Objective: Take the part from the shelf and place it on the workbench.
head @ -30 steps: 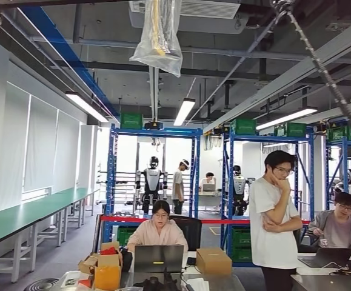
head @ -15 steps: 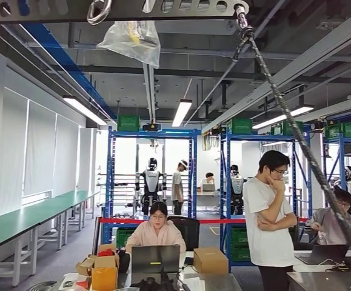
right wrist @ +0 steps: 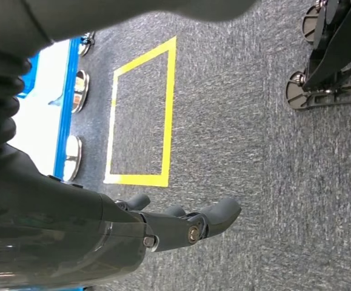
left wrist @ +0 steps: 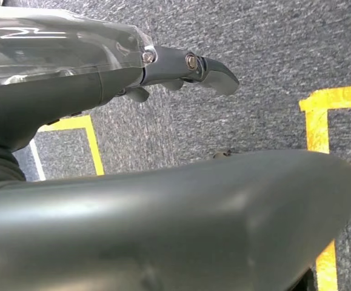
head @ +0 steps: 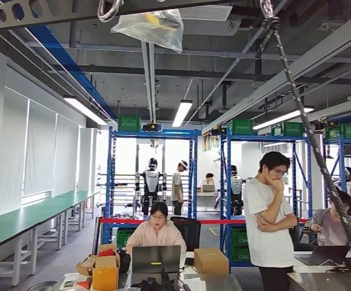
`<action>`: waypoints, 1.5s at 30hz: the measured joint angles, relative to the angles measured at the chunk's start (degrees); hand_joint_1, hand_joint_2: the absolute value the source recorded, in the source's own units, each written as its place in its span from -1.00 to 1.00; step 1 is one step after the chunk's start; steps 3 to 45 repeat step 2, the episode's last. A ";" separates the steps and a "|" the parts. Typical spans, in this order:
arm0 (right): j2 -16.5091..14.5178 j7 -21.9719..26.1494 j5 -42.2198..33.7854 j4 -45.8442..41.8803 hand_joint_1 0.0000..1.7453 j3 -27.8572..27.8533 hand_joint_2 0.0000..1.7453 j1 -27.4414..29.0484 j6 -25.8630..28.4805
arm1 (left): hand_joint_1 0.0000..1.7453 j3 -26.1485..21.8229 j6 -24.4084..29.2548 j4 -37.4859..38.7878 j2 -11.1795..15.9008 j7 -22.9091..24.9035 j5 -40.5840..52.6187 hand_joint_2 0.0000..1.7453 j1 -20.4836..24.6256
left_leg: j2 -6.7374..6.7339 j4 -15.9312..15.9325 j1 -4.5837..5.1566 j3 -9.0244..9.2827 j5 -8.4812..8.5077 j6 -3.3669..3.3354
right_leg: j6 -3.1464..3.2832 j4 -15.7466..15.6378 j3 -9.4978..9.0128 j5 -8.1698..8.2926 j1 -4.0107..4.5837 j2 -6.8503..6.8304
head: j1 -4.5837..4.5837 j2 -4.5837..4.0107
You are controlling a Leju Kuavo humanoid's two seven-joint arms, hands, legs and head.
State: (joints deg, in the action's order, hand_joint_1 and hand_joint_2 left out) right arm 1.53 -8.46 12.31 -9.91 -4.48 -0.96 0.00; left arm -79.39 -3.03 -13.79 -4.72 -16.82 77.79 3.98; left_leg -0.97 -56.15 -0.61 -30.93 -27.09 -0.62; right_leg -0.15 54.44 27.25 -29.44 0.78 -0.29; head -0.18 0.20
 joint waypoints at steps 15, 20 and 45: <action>0.00 0.00 -0.02 -0.02 -1.00 0.00 1.00 0.03 0.00 | -1.00 0.20 0.02 0.00 0.00 0.03 -0.17 1.00 -0.03 | 0.00 0.00 0.00 0.00 0.00 0.00 | 0.00 0.00 0.00 0.00 0.00 0.00 | 0.01 0.00; 0.00 0.00 -0.02 -0.02 -1.00 0.00 1.00 0.03 0.00 | -1.00 0.20 0.02 0.00 0.00 0.03 -0.17 1.00 -0.03 | 0.00 0.00 0.00 0.00 0.00 0.00 | 0.00 0.00 0.00 0.00 0.00 0.00 | 0.01 0.00; 0.00 0.00 -0.02 -0.02 -1.00 0.00 1.00 0.03 0.00 | -1.00 0.20 0.02 0.00 0.00 0.03 -0.17 1.00 -0.03 | 0.00 0.00 0.00 0.00 0.00 0.00 | 0.00 0.00 0.00 0.00 0.00 0.00 | 0.01 0.00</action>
